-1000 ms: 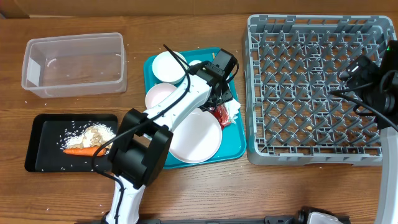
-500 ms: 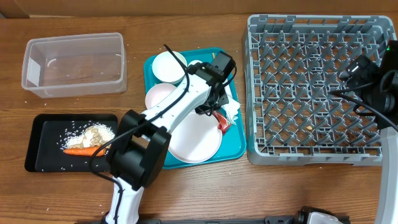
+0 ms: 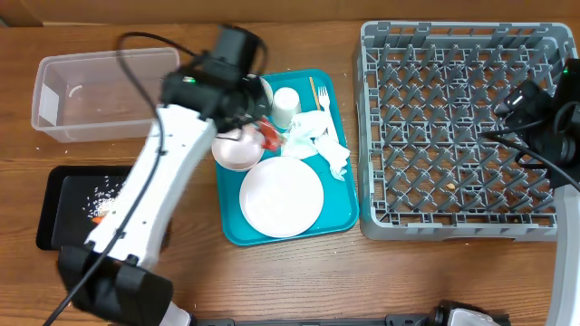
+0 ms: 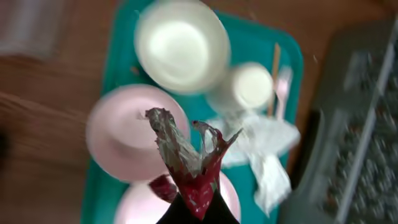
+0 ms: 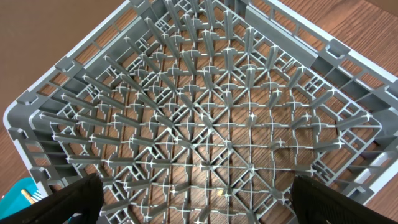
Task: Sort waste into correct bins and load items into the dishwasher rack
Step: 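Carry the red wrapper left and drop it into the clear bin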
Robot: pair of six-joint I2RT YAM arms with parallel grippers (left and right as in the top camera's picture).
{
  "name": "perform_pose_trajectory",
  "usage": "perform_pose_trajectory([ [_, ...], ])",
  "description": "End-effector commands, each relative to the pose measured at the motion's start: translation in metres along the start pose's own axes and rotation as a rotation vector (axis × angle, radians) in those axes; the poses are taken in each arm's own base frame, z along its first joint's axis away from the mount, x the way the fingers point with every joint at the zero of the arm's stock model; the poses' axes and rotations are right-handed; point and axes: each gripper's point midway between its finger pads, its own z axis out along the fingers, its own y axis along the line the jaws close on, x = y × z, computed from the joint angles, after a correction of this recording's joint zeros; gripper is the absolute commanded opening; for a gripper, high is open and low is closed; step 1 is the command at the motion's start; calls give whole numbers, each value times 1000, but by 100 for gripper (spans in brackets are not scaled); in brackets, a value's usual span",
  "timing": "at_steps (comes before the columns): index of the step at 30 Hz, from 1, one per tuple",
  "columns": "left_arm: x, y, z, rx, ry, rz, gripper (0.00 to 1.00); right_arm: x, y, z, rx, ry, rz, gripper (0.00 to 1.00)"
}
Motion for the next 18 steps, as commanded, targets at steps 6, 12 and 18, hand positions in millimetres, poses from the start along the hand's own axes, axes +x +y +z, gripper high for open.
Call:
perform_pose_trajectory([
  [6, -130, 143, -12, -284, -368, -259, 4, -3, 1, -1, -6, -8, 6, 100],
  [12, -174, 218, 4, -325, -447, -411, 29, -3, 1, -1, -6, -8, 6, 100],
  [18, -160, 269, 58, -347, -297, -470, 100, -3, 1, -1, -6, -8, 6, 100],
])
